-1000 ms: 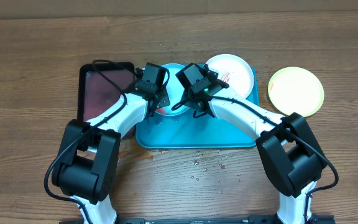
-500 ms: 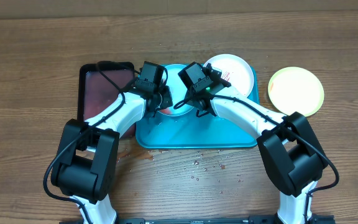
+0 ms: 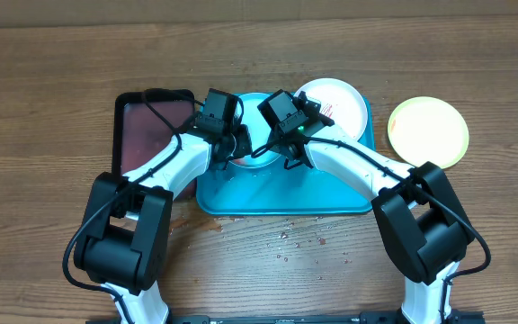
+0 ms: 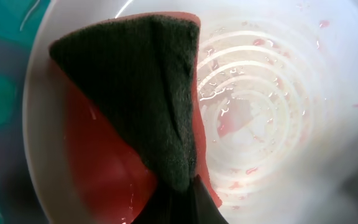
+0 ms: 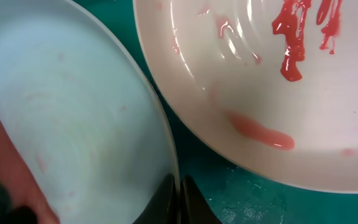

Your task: Clean dirty plates on tray and stack at the side

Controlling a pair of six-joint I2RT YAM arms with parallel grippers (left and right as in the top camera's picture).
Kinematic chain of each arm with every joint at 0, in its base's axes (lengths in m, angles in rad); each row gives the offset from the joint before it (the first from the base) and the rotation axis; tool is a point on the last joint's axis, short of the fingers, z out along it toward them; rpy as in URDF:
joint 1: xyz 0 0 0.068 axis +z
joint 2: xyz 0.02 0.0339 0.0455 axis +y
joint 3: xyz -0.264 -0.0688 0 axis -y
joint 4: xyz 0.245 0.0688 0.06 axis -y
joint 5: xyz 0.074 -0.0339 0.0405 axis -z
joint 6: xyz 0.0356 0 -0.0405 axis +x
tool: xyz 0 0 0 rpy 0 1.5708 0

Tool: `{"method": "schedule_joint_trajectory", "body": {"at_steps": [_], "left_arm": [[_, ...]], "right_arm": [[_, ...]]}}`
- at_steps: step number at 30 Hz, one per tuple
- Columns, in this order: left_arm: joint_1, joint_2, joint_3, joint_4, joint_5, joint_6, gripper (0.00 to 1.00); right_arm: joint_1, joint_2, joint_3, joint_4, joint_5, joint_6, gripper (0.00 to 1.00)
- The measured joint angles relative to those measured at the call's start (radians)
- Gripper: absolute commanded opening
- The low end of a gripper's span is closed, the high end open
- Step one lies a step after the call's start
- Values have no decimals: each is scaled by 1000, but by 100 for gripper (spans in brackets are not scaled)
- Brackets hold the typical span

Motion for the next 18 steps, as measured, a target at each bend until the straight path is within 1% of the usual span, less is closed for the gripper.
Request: {"method": "schedule_joint_trajectory", "body": {"at_steps": [10,18], "left_arm": [[-26,0,8,-24,-175,29,4],[-26,8,28,-46,-230,44,4]], "right_arm": [[5,0,0,11,-36,1,4],[10,0,0,10,-39,2,4]]}}
